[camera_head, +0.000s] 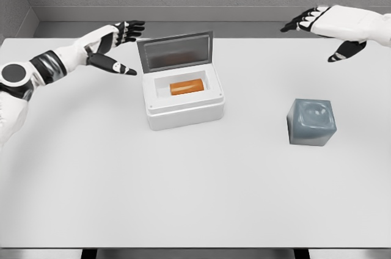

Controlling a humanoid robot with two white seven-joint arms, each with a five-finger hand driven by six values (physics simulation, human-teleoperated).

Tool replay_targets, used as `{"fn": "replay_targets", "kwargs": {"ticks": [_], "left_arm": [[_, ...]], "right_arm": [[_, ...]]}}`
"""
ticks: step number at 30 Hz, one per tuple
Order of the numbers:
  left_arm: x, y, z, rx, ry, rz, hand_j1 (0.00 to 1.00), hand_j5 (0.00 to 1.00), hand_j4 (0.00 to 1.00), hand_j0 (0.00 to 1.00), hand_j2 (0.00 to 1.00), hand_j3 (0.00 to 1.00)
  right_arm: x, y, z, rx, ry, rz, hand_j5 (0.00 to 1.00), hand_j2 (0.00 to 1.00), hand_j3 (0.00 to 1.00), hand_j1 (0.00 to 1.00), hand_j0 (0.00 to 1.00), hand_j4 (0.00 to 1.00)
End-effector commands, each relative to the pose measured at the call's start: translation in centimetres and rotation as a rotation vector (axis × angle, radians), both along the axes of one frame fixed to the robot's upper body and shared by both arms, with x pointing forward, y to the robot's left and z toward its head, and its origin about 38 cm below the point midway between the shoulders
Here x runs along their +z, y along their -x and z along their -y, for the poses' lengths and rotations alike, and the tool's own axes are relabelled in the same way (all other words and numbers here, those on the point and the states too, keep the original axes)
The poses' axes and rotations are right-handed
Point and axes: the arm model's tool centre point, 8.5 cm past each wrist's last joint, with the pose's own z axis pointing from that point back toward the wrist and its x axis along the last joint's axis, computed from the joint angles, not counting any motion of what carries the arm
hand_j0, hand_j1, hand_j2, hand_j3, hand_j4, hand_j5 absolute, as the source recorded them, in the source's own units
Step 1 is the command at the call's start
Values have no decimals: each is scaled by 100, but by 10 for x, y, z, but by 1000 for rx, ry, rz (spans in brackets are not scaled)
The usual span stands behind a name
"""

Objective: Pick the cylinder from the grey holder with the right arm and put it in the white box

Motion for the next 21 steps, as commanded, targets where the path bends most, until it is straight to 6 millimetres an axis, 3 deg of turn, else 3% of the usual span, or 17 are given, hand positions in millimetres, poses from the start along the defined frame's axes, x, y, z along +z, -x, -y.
{"fn": "replay_targets", "kwargs": {"ticks": [1, 5, 8, 13, 21], "left_arm": [[6, 1, 6, -18, 4, 18, 100, 100, 100, 100, 100, 100], [7, 1, 9, -27, 9, 27, 100, 100, 100, 100, 100, 100], [6, 2, 8, -29, 10, 28, 100, 100, 100, 100, 100, 100], [1, 5, 7, -29, 7, 18, 100, 100, 100, 100, 100, 100], [8, 8, 17, -62, 18, 39, 100, 100, 100, 100, 100, 100]], "right_arm": [[1, 1, 2, -6, -1, 1, 100, 100, 100, 100, 100, 100], [9, 2, 2, -1, 5, 19, 100, 100, 100, 100, 100, 100], [18, 8, -13, 51, 13, 49, 100, 100, 100, 100, 100, 100], [-2, 12, -10, 45, 15, 5, 100, 100, 100, 100, 100, 100], [0, 12, -9, 43, 20, 9, 100, 100, 100, 100, 100, 100]]}}
